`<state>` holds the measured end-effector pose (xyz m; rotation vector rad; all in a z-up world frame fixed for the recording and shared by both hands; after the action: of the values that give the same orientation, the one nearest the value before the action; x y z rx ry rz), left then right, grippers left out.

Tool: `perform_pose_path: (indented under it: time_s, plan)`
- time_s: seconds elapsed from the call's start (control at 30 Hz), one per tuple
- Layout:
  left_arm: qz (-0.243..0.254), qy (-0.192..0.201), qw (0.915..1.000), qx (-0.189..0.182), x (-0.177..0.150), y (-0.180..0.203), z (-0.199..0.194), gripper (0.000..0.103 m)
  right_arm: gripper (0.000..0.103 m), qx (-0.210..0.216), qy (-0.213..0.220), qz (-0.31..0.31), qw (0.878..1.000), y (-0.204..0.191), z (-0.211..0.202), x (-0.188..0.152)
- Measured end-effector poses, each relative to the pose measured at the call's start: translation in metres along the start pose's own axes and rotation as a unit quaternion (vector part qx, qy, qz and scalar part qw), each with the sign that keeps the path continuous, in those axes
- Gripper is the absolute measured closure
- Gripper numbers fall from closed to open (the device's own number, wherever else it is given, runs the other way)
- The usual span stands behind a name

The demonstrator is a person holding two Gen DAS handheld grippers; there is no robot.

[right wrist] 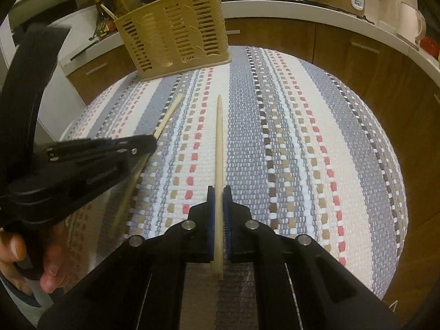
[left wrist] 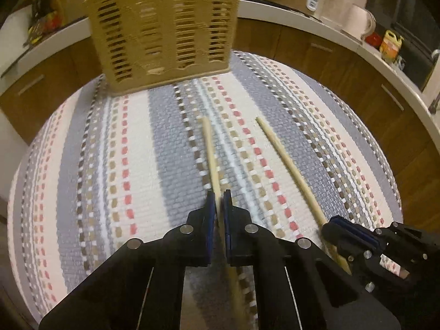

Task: Organize utensils
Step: 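Lower both tools onto the remaining wooden chopsticks and grasp one each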

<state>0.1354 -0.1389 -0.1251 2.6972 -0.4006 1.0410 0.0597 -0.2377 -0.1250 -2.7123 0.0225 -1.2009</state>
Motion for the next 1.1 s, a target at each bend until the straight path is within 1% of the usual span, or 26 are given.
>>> perform_pose_path:
  time_s: [0.07, 0.13, 0.2, 0.27, 0.33, 0.4, 0.5, 0.6, 0.63, 0.67, 0.7, 0.73, 0.77, 0.83, 0.9, 0.97, 1.0, 1.07, 1.1]
  plan:
    - [-0.021, 0.007, 0.9998, -0.005, -0.003, -0.014, -0.011, 0.1, 0.099, 0.007, 0.001, 0.004, 1.0, -0.003, -0.002, 0.002]
    - [-0.042, 0.005, 0.9991, 0.0, -0.008, -0.029, -0.022, 0.1, 0.099, 0.007, 0.001, 0.003, 1.0, -0.006, -0.002, 0.003]
    - [-0.063, 0.004, 0.998, -0.001, -0.013, -0.044, -0.033, 0.1, 0.099, 0.009, -0.009, 0.005, 1.0, -0.009, 0.001, 0.001]
    - [-0.081, -0.005, 0.9967, -0.001, -0.02, -0.059, -0.041, 0.1, 0.099, 0.01, -0.02, 0.009, 1.0, -0.011, 0.005, -0.003]
    - [-0.093, -0.015, 0.9955, 0.0, -0.028, -0.069, -0.043, 0.1, 0.099, 0.005, -0.02, 0.005, 1.0, -0.013, 0.004, -0.003]
    - [-0.097, -0.019, 0.9951, 0.004, -0.032, -0.074, -0.043, 0.1, 0.099, 0.007, -0.024, 0.008, 1.0, -0.013, 0.003, -0.004]
    - [-0.098, -0.021, 0.995, -0.006, -0.035, -0.075, -0.043, 0.099, 0.098, 0.016, -0.032, 0.022, 0.999, -0.011, 0.003, -0.005]
    - [-0.106, -0.029, 0.9929, -0.046, -0.033, -0.072, -0.046, 0.097, 0.096, 0.036, -0.049, 0.047, 0.997, -0.007, 0.005, -0.002]
    - [-0.104, -0.03, 0.9929, -0.05, -0.03, -0.072, -0.046, 0.094, 0.09, 0.037, -0.054, 0.052, 0.996, -0.005, 0.005, 0.0]
    - [-0.097, -0.03, 0.9934, -0.053, -0.026, -0.073, -0.046, 0.093, 0.08, 0.039, -0.058, 0.057, 0.996, -0.002, 0.006, 0.004]
    - [-0.093, -0.03, 0.9938, -0.053, -0.023, -0.074, -0.046, 0.093, 0.074, 0.041, -0.059, 0.057, 0.996, -0.001, 0.007, 0.008]
    - [-0.087, -0.033, 0.9943, -0.052, -0.019, -0.077, -0.045, 0.091, 0.06, 0.044, -0.06, 0.054, 0.996, 0.0, 0.008, 0.013]
    - [-0.081, -0.041, 0.9943, -0.055, -0.016, -0.079, -0.043, 0.09, 0.049, 0.045, -0.06, 0.048, 0.996, 0.0, 0.009, 0.02]
    - [-0.077, -0.055, 0.993, -0.07, -0.011, -0.08, -0.039, 0.09, 0.049, 0.046, -0.064, 0.031, 0.996, 0.0, 0.014, 0.031]
    - [-0.073, -0.068, 0.9919, -0.078, -0.006, -0.08, -0.035, 0.09, 0.049, 0.054, -0.075, 0.014, 0.996, -0.003, 0.02, 0.041]
    - [-0.066, -0.084, 0.9896, -0.096, -0.002, -0.076, -0.031, 0.09, 0.05, 0.059, -0.086, 0.004, 0.995, -0.006, 0.027, 0.05]
    - [-0.067, -0.087, 0.9893, -0.096, 0.0, -0.076, -0.028, 0.09, 0.053, 0.059, -0.091, -0.003, 0.994, -0.008, 0.03, 0.052]
    - [-0.06, -0.099, 0.9871, -0.11, 0.003, -0.069, -0.023, 0.09, 0.067, 0.058, -0.107, -0.015, 0.992, -0.011, 0.039, 0.055]
    - [-0.058, -0.108, 0.9858, -0.115, 0.003, -0.066, -0.02, 0.09, 0.068, 0.056, -0.118, -0.017, 0.991, -0.012, 0.045, 0.055]
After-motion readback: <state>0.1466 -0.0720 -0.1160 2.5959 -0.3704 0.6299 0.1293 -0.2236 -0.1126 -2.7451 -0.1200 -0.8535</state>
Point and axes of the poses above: each gripper's, at about its wrist camera, not at the fingertips, and z roughly the way its jaws point, y to its right, x to its top, the point moved 10 cm from there along z, roughly the way its jaws point, and after that the axes turned 9 degrees about y, right-handed, at the moved point
